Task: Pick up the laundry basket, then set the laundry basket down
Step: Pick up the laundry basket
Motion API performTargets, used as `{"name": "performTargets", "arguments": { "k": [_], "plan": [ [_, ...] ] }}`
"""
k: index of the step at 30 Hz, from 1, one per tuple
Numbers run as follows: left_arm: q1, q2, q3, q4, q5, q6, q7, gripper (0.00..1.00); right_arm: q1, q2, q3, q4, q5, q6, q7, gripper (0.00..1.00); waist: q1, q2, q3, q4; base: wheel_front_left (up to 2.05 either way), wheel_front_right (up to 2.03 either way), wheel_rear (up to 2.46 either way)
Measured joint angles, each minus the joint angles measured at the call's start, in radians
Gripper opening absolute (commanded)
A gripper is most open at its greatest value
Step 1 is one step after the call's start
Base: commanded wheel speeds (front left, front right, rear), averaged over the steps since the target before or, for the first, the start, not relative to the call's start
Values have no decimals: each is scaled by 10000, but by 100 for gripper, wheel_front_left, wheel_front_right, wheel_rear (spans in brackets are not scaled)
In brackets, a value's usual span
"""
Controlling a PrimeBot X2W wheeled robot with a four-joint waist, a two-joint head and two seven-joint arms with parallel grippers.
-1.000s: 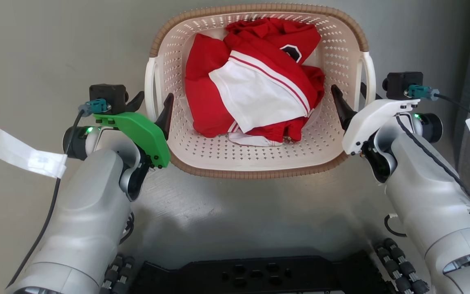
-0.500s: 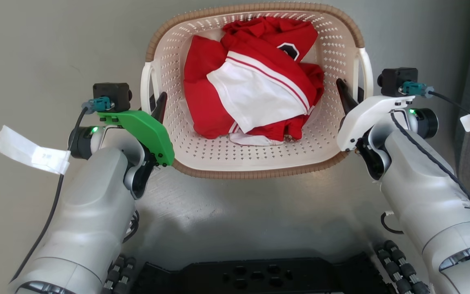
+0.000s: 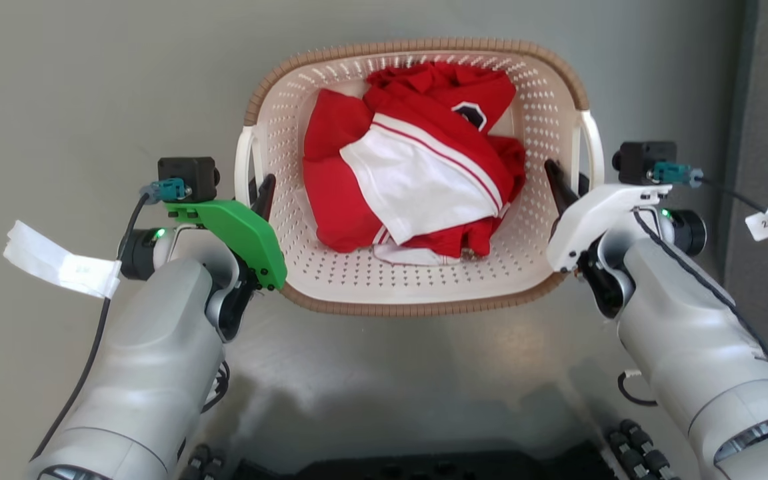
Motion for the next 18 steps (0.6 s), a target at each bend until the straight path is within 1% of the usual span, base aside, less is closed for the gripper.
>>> {"name": "performTargets", "arguments": {
  "k": [7,18],
  "plan": [
    [226,25,-207,161,-403,-2,86,0,184,0,334,50,744,-8,341,0,0,0,-905,-94,0,0,0],
    [833,127,-612,397,-978,-4,706,0,622,10,1045,174,1567,-19,1214,0,0,0,-2438,-293,0,0,0]
  ]
}}
